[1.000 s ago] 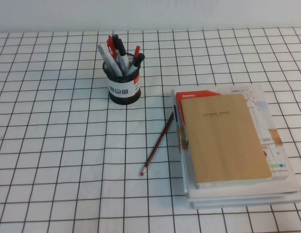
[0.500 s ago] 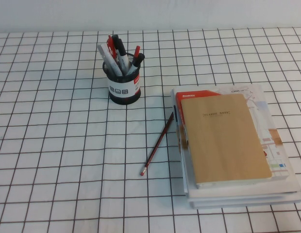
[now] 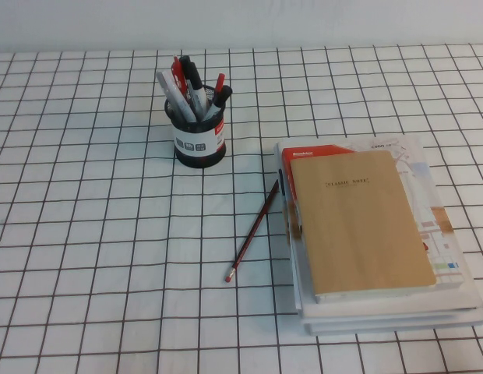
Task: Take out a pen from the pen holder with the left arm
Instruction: 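Take a marker out of the pen holder and lay it on the table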
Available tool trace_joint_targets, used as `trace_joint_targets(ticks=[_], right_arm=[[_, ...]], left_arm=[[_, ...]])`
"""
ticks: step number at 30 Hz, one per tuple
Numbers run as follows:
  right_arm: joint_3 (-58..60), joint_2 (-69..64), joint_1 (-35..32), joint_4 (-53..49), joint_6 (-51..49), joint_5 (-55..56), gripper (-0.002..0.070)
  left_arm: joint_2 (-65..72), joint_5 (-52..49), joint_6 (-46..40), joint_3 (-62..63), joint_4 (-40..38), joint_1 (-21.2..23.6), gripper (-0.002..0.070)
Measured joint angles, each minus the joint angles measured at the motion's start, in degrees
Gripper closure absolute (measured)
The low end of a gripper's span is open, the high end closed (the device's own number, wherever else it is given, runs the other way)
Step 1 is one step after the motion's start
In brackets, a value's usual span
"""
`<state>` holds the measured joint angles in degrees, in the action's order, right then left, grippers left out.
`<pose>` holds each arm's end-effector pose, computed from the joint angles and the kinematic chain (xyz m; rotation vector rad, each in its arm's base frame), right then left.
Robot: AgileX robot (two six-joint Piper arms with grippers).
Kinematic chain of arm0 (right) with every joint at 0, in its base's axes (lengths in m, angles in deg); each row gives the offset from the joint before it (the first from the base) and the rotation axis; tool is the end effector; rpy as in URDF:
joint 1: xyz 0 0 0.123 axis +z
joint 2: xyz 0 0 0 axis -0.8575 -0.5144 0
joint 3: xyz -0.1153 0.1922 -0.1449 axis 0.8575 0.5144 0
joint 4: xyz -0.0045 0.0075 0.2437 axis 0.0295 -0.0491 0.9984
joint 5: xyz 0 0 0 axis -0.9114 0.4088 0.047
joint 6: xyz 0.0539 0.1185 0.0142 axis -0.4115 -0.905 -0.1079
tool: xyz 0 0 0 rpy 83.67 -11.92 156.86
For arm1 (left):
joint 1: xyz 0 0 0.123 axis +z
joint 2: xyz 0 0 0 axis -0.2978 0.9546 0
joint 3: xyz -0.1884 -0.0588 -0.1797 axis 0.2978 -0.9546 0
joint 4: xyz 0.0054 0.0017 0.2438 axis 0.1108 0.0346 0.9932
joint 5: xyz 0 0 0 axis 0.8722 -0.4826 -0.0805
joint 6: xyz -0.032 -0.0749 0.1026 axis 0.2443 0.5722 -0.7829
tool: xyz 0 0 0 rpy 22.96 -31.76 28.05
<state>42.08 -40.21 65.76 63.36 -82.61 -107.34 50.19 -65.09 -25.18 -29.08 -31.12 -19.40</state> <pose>0.0991 0.0186 0.1600 0.0093 1.8749 0.2446 0.1010 0.0073 0.1601 0.1779 1.8712 0.2005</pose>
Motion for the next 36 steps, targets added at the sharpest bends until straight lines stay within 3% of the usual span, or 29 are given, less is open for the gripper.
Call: trace_joint_targets(ticks=[6,17,27,32,36], right_arm=[[0.0,0.0,0.0,0.0,0.0,0.0,0.0691],[0.0,0.0,0.0,0.0,0.0,0.0,0.0691],[0.0,0.0,0.0,0.0,0.0,0.0,0.0691],[0.0,0.0,0.0,0.0,0.0,0.0,0.0691],[0.0,0.0,0.0,0.0,0.0,0.0,0.0691]], left_arm=[[0.0,0.3,0.0,0.0,1.6,0.0,0.0677],[0.0,10.4,3.1,0.0,2.4,0.0,0.0677],[0.0,19.5,17.0,0.0,0.2,0.0,0.0677],[0.0,20.6,27.2,0.0,-1.1,0.0,0.0677],[0.0,20.6,29.9,0.0,-1.3,0.0,0.0677]])
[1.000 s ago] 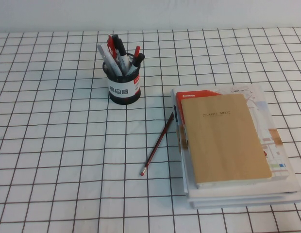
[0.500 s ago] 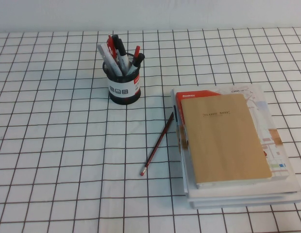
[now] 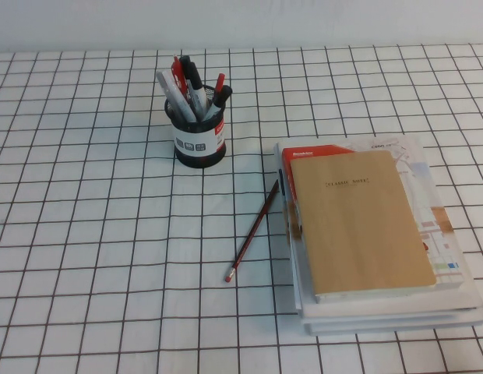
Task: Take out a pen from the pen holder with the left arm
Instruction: 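Take a marker out of the pen holder and lay it on the table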
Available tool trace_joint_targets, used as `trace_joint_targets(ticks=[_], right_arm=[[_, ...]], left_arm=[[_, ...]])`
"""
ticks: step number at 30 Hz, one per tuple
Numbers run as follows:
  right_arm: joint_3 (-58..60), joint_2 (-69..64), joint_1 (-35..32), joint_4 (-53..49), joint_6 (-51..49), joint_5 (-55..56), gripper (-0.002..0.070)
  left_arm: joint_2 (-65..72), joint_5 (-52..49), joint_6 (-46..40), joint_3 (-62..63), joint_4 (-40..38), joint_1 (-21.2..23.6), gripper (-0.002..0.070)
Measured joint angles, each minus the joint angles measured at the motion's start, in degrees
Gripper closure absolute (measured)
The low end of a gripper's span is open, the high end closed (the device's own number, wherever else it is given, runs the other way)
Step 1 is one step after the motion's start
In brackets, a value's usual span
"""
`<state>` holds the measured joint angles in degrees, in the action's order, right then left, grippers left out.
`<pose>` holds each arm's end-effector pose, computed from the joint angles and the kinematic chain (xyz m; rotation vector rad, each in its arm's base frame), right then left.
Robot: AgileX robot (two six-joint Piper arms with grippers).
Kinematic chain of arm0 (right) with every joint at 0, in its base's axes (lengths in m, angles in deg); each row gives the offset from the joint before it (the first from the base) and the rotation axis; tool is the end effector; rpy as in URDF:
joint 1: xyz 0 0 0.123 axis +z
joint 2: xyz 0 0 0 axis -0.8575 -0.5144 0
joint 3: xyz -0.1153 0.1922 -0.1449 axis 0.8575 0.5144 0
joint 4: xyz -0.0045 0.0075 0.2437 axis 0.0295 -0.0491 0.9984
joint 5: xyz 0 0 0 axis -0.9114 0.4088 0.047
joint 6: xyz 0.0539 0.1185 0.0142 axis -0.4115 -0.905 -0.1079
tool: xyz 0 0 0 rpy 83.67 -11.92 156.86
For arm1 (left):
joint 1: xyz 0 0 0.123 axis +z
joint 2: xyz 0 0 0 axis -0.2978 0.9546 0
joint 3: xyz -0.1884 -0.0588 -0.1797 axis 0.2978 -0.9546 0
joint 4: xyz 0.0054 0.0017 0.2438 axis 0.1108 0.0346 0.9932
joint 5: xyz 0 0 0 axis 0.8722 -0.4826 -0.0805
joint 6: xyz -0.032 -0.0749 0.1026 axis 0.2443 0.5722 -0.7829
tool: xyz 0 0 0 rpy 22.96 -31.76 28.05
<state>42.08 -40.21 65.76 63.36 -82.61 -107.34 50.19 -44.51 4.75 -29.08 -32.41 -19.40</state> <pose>0.0991 0.0186 0.1600 0.0093 1.8749 0.2446 0.1070 -0.0032 0.2054 -0.2166 1.5158 -0.2760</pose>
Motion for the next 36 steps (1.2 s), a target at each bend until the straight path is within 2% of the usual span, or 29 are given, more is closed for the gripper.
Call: trace_joint_targets(ticks=[6,11,17,23,30,36], right_arm=[[0.0,0.0,0.0,0.0,0.0,0.0,0.0692],[0.0,0.0,0.0,0.0,0.0,0.0,0.0691],[0.0,0.0,0.0,0.0,0.0,0.0,0.0691],[0.0,0.0,0.0,0.0,0.0,0.0,0.0691],[0.0,0.0,0.0,0.0,0.0,0.0,0.0692],[0.0,0.0,0.0,0.0,0.0,0.0,0.0691]], left_arm=[[0.0,-0.2,3.3,0.0,0.0,0.0,0.0677],[4.0,-5.9,4.0,3.4,-0.1,0.0,0.0677],[18.7,-11.4,4.2,14.2,-0.4,0.0,0.0677],[33.4,-13.4,-0.6,23.3,-0.4,-0.7,0.0677],[50.9,-12.4,-3.8,32.1,-0.5,-8.3,0.0677],[64.3,2.1,-4.9,36.4,-0.5,-15.3,0.0677]])
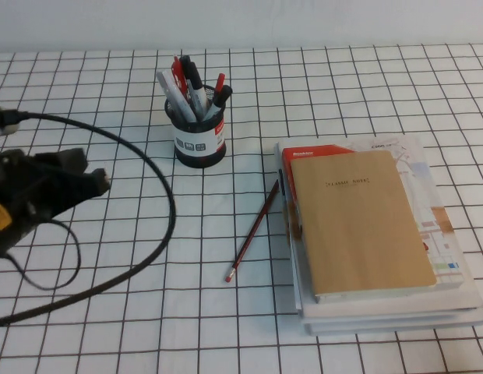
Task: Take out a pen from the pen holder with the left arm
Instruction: 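Take a marker out of the pen holder and lay it on the table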
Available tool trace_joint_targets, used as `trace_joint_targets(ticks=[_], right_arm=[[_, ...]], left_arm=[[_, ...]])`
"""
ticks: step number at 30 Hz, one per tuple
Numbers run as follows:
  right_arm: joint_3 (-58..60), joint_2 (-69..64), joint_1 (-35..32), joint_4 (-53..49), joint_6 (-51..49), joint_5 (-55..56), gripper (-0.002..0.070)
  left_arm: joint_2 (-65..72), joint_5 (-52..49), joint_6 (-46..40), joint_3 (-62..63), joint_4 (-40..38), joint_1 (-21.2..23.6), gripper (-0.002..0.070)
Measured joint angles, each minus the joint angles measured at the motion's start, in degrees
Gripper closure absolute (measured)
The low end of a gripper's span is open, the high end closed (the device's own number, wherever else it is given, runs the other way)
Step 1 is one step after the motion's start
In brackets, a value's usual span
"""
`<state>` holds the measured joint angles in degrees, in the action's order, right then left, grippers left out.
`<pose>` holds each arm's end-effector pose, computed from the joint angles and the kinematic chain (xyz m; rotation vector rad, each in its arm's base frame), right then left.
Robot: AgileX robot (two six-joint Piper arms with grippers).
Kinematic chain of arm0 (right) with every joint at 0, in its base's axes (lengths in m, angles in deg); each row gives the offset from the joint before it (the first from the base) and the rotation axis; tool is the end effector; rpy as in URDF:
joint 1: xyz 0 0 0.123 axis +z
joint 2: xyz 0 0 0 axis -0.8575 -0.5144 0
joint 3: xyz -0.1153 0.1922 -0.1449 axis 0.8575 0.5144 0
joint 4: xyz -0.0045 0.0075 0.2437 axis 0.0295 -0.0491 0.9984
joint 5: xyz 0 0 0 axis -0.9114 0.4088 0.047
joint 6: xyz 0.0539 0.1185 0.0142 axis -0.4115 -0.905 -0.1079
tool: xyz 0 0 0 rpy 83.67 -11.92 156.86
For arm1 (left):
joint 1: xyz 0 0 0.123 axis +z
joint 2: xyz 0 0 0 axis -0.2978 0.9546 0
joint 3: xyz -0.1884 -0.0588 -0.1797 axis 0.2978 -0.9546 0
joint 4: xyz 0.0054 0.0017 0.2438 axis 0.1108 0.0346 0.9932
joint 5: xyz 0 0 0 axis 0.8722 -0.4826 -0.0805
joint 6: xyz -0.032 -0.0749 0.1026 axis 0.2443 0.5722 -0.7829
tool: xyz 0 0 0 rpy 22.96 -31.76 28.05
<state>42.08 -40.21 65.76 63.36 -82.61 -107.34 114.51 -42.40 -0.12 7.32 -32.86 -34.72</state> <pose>0.0991 0.0186 0.1600 0.0093 1.8749 0.2446 0.2576 -0.0810 0.2480 0.0673 1.9920 -0.3532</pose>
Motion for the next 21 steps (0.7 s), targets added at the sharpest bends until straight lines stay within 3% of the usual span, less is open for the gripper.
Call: trace_joint_targets(ticks=[11,15,21], right_arm=[[0.0,0.0,0.0,0.0,0.0,0.0,0.0692],[0.0,0.0,0.0,0.0,0.0,0.0,0.0691],[0.0,0.0,0.0,0.0,0.0,0.0,0.0691]], left_arm=[[19.1,34.5,-1.0,1.4,0.1,-1.3,0.0677],[25.2,41.0,-3.2,3.5,0.2,-1.3,0.0664],[31.7,42.7,-5.2,10.4,0.2,-1.3,0.0458]])
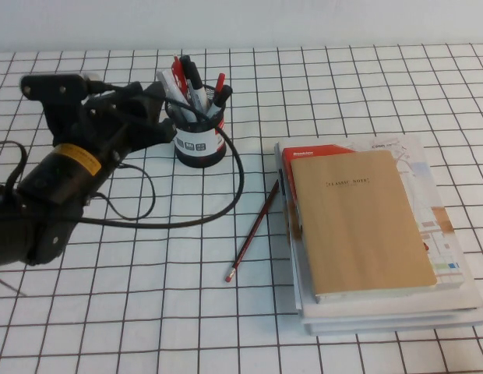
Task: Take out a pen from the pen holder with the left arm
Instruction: 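Take a marker out of the pen holder and lay it on the table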
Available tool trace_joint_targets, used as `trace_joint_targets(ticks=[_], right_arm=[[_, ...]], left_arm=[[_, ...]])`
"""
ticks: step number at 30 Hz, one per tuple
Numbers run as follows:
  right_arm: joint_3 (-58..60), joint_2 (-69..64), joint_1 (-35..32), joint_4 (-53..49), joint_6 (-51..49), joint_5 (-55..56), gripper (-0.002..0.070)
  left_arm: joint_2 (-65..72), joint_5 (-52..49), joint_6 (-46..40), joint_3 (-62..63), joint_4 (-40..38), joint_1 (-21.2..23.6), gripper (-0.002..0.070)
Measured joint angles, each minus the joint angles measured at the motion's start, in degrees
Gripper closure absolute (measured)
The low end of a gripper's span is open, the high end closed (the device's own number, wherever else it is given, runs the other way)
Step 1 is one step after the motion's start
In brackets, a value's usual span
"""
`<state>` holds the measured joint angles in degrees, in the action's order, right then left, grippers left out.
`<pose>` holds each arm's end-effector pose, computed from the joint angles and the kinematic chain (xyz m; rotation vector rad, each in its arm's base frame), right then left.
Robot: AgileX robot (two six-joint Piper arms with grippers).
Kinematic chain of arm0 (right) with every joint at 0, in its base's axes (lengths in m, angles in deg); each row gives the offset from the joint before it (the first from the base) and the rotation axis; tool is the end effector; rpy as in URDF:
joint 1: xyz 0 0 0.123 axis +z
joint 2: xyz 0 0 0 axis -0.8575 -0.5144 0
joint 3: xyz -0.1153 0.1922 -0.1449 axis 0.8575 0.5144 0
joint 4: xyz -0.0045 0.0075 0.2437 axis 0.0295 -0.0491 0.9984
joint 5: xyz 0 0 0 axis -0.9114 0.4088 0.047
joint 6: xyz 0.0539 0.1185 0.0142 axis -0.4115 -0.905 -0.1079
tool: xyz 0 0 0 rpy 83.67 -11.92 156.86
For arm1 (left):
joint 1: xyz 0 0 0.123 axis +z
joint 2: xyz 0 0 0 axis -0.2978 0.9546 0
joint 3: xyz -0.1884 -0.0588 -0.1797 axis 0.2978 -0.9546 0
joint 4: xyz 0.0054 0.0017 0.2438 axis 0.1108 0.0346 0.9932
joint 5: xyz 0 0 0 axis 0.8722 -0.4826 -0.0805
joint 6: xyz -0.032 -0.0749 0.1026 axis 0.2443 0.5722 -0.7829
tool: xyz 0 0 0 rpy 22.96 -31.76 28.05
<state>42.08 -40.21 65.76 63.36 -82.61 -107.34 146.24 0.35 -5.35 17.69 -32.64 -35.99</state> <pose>0.0991 0.0186 0.1600 0.0093 1.8749 0.2446 0.3554 -0.1386 0.2203 0.2118 1.6220 -0.5098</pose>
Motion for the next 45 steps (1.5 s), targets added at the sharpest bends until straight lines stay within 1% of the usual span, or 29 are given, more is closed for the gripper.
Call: trace_joint_targets(ticks=[2,3,5,8,12,22,39,45], right_arm=[[0.0,0.0,0.0,0.0,0.0,0.0,0.0691],[0.0,0.0,0.0,0.0,0.0,0.0,0.0691],[0.0,0.0,0.0,0.0,0.0,0.0,0.0691],[0.0,0.0,0.0,0.0,0.0,0.0,0.0692],[0.0,0.0,0.0,0.0,0.0,0.0,0.0692],[0.0,0.0,0.0,0.0,0.0,0.0,0.0691],[0.0,0.0,0.0,0.0,0.0,0.0,0.0691],[0.0,0.0,0.0,0.0,0.0,0.0,0.0691]], left_arm=[[1.7,0.3,-0.2,2.3,-0.1,0.0,0.0388],[2.5,0.5,-0.3,3.4,-0.3,0.0,0.0369],[4.2,0.7,-0.6,5.3,-1.0,0.0,0.0343],[6.5,1.0,-1.0,7.4,-2.8,0.0,0.0330],[10.1,1.2,-3.1,10.7,-5.7,0.0,0.0326],[17.1,1.2,-4.5,16.2,-8.1,0.1,0.0325],[23.3,0.9,-4.5,23.4,-8.7,0.3,0.0326],[24.1,-0.3,-4.5,23.7,-8.7,0.3,0.0348]])
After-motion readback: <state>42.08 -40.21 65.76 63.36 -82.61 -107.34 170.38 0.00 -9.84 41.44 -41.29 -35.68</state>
